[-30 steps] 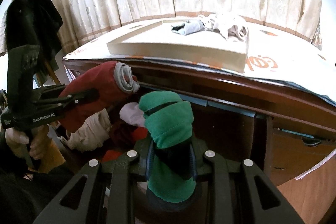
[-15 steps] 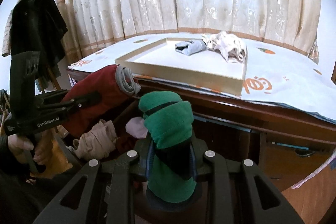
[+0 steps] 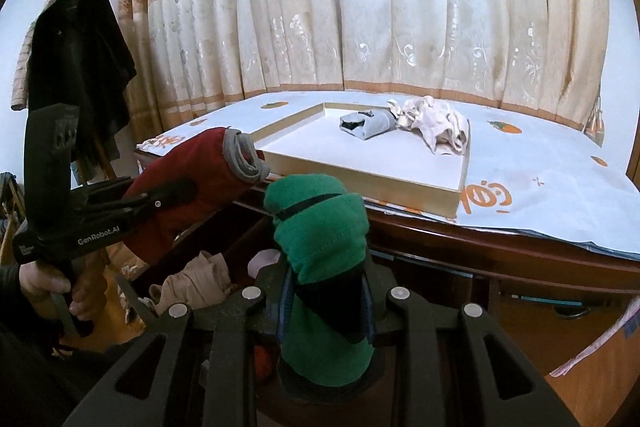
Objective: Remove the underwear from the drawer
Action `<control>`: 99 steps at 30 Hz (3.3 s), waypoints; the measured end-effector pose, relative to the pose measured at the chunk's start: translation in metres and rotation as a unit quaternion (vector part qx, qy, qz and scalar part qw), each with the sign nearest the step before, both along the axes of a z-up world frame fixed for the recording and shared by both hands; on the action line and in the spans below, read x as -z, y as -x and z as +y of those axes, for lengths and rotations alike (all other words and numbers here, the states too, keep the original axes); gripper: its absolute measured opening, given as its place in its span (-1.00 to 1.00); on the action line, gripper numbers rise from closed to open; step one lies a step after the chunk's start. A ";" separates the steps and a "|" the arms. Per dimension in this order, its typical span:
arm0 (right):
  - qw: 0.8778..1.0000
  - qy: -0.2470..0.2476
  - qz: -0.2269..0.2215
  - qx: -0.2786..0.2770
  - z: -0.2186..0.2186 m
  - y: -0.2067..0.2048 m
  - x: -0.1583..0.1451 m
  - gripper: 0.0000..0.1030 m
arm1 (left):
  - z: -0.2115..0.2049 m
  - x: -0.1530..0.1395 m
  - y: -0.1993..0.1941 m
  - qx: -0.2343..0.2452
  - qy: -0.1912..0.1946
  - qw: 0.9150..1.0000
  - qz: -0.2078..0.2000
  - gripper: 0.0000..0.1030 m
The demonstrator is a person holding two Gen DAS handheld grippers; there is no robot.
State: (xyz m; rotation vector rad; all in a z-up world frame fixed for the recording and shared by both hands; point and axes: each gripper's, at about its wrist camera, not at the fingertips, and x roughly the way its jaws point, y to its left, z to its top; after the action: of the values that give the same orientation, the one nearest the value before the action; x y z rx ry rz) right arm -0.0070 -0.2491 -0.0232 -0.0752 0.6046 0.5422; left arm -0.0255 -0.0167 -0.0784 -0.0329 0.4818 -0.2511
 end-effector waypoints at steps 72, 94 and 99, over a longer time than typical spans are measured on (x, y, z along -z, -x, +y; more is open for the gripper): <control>0.998 -0.035 -0.050 -0.016 0.031 -0.052 -0.048 -0.43 | 0.020 -0.049 -0.065 -0.031 -0.022 0.997 -0.068 -0.49; 0.997 -0.029 -0.054 -0.044 0.056 -0.099 -0.072 -0.43 | 0.036 -0.063 -0.119 -0.047 -0.018 0.997 -0.051 -0.48; 0.997 -0.026 -0.056 -0.048 0.060 -0.108 -0.078 -0.43 | 0.038 -0.065 -0.126 -0.048 -0.018 0.997 -0.048 -0.48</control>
State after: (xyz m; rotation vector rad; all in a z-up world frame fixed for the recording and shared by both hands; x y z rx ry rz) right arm 0.1006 -0.1891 0.0546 -0.0852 0.4790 0.6420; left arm 0.1006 0.0210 -0.0133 -0.0088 0.3870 -0.1481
